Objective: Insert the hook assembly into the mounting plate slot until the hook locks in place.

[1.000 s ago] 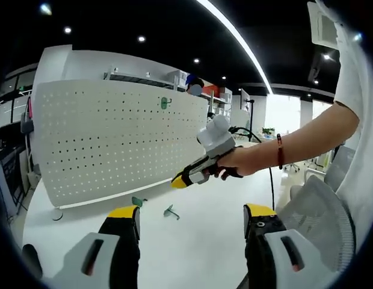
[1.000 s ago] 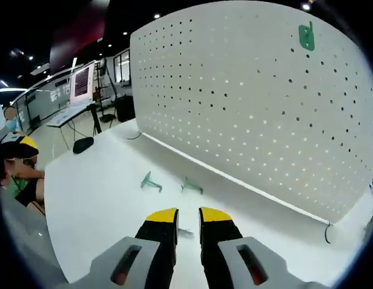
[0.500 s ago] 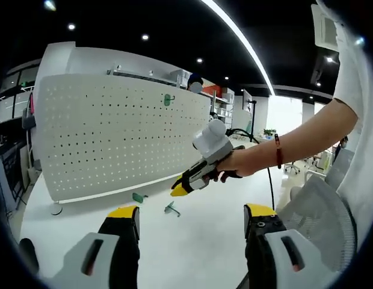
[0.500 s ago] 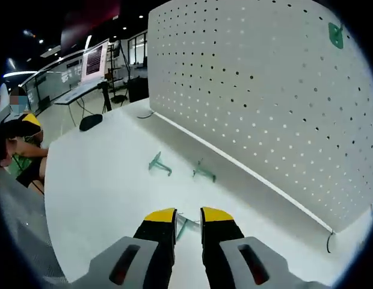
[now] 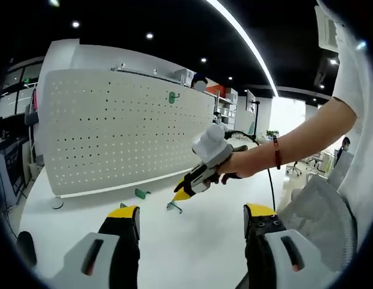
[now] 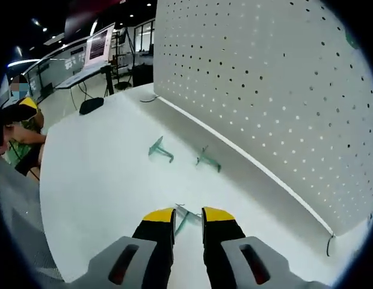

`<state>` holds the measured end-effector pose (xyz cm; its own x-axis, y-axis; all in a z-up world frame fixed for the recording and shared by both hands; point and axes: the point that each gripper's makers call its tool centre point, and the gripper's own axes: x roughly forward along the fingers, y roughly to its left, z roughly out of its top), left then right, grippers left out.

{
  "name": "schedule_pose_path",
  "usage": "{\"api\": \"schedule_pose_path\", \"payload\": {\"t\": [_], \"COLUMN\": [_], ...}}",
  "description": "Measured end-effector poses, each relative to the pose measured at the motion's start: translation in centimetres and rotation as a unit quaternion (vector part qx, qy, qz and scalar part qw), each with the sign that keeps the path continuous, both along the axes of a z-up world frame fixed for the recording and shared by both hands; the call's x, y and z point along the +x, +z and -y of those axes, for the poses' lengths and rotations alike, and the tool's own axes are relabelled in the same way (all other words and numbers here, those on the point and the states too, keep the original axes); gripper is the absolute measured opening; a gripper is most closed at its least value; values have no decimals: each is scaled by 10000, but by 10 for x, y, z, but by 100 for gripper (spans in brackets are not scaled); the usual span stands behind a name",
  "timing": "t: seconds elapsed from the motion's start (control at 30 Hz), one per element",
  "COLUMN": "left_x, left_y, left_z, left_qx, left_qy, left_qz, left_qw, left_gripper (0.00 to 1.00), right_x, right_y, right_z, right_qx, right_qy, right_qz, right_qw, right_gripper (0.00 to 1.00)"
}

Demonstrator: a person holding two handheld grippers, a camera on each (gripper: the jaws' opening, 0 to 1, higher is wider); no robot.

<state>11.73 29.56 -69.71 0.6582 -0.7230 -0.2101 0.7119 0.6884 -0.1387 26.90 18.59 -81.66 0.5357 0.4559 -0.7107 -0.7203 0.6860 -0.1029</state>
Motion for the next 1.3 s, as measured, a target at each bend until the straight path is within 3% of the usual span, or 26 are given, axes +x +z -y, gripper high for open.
{"api": "schedule_pose_path", "payload": {"t": [0.87, 1.3], "left_x": [5, 3], "left_y": [-5, -7], "left_z": [-12, -12], "left_qx": [82, 74], "left_qy": [143, 148], "left_qz": [-62, -93], "left_qw": [9998, 9998], "left_gripper": [71, 71], "right_x": [6, 4], "right_y": [-25, -28], "right_z": [-1, 2], "right_qx": [-252, -258], "right_qy": [8, -29], "right_qz": [-286, -340], "right_qw": [9993, 9991], "right_gripper": [13, 4]}}
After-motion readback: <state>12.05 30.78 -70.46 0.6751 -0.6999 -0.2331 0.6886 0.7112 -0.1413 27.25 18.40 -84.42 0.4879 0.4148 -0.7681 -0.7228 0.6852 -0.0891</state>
